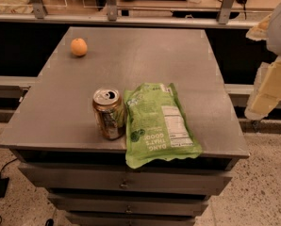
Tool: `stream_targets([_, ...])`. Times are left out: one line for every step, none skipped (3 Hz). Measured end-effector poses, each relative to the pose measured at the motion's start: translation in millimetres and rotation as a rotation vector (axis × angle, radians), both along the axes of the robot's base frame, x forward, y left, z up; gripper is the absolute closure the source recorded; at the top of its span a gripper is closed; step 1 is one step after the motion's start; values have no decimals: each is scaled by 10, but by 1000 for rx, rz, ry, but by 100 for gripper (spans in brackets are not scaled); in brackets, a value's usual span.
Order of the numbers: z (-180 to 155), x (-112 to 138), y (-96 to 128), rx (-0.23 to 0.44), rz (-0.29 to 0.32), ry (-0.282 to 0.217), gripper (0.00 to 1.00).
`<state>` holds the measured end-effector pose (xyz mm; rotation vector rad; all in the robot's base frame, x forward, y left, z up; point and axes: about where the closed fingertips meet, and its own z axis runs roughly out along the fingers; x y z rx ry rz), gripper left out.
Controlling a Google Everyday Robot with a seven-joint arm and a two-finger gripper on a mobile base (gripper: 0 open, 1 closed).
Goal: Pick orange can
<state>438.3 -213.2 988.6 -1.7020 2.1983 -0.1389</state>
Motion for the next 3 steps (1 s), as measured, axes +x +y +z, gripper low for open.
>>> stream_targets([-4, -8, 24, 0, 9, 1, 0])
stream_targets([-15, -30, 82, 1, 33, 3, 0])
stream_targets([-120, -83, 470, -11, 157, 15, 0])
